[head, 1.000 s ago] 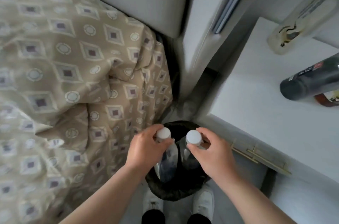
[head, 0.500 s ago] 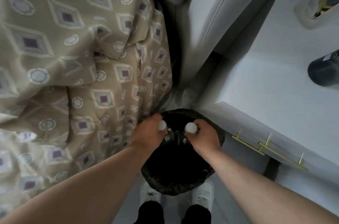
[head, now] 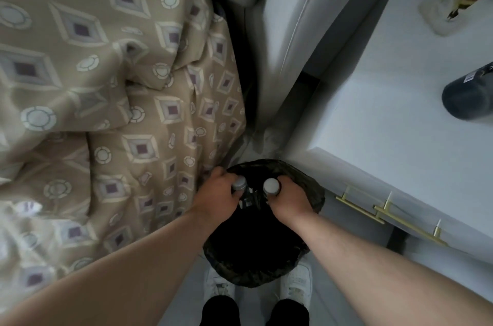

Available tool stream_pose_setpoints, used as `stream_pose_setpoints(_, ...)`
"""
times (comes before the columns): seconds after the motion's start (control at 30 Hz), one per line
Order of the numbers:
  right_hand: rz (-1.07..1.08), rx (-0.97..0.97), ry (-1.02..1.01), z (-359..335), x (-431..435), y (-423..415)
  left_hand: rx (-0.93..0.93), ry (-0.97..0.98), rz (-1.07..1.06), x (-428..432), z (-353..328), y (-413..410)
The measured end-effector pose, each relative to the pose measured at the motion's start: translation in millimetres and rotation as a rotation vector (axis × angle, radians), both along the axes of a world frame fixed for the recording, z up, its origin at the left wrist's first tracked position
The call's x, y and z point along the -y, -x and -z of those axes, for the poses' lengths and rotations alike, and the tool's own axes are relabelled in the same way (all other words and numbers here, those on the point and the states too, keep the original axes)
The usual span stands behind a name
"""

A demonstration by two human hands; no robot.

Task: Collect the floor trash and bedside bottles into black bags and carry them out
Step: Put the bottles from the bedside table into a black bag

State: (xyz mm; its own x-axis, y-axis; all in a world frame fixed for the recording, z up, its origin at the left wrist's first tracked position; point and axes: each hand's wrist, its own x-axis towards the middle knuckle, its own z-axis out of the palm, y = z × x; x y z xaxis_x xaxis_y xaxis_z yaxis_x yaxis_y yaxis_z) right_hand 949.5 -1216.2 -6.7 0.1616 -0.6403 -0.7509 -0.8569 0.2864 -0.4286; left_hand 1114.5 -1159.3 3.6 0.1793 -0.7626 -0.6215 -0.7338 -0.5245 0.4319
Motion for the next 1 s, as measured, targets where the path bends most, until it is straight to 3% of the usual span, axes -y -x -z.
stream_pose_setpoints(0.1,0.076,0.083,0.026,-20.2,0.7,2.8,-0.071,-0.002,-0.072,0.7,-18.7,-3.7)
stream_pose_setpoints(0.2,0.318,0.297,-0.005,-67.1,3.0,6.1,-0.168,0.051,-0.257,4.0,-58.5,-3.1)
stream_pose_setpoints(0.3,0.482,0.531,0.037,-140.8,7.1,16.3,-0.282,0.215,-0.4,11.4,-119.5,4.3)
stream_pose_setpoints(0.5,0.612,0.72,0.317,-286.9,32.6,77.6,-0.435,0.507,-0.456,48.8,-230.5,51.7)
stream_pose_setpoints(0.67,0.717,0.732,0.611,-365.7,56.7,136.0,-0.533,0.615,-0.386,93.9,-292.1,112.0)
stream_pose_setpoints(0.83,0.789,0.662,0.916,-402.4,80.9,188.5,-0.495,0.627,-0.248,145.3,-329.5,171.6)
stream_pose_setpoints(1.0,0.84,0.595,0.997,-407.8,103.6,218.0,-0.368,0.554,-0.062,189.3,-333.6,221.8)
